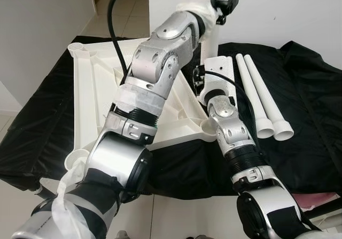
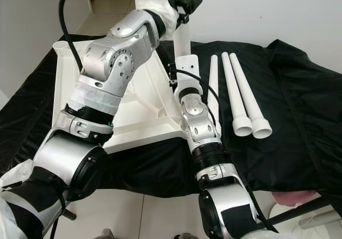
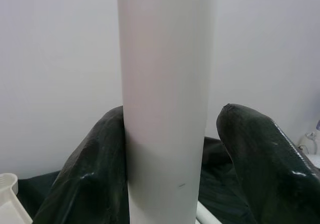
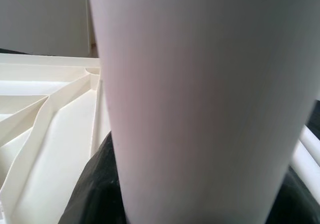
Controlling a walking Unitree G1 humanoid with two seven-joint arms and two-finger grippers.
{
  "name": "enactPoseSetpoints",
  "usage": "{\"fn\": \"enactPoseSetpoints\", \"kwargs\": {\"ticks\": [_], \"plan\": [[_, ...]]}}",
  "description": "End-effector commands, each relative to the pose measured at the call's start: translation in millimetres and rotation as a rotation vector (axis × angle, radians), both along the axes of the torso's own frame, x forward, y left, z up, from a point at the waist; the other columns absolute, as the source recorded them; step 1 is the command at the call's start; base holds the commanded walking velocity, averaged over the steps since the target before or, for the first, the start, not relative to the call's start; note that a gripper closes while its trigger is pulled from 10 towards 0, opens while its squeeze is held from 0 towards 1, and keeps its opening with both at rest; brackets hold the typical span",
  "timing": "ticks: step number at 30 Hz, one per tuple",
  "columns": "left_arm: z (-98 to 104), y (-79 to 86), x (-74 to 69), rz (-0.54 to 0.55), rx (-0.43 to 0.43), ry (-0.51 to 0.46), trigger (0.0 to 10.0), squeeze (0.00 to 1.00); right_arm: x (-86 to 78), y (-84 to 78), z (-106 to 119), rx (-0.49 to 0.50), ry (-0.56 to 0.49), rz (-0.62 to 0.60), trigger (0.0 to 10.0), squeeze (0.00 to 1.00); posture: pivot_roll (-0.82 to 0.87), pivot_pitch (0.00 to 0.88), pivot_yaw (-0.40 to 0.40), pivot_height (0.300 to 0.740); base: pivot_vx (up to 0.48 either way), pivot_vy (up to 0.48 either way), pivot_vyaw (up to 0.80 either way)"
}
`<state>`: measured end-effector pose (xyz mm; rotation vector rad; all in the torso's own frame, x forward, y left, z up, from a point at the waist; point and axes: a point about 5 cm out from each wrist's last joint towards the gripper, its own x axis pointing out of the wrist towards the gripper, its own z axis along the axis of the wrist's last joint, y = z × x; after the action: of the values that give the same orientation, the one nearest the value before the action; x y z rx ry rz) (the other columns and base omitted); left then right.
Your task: Building children table
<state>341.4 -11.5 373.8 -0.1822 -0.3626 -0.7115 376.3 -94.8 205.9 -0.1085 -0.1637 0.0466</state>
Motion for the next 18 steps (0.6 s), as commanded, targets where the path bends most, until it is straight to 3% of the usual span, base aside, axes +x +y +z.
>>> {"fn": "enactPoseSetpoints", "kwargs": {"ticks": [1,18], "plan": [[-0.7,-5.5,-5.8,-0.087,0.019,-0.030,10.0,0.00,-0.1,-1.9,-4.3,0.019,0.023,-0.010,10.0,0.00,-0.05,0.000,0.002,0.740,0.000,0.000,0.00],[-37.1,2.2,-9.5,-0.038,-0.008,0.037,10.0,0.00,-10.0,-22.1,-16.5,0.096,0.026,-0.071,10.0,0.00,-0.05,0.000,0.003,0.740,0.000,0.000,0.00]]}}
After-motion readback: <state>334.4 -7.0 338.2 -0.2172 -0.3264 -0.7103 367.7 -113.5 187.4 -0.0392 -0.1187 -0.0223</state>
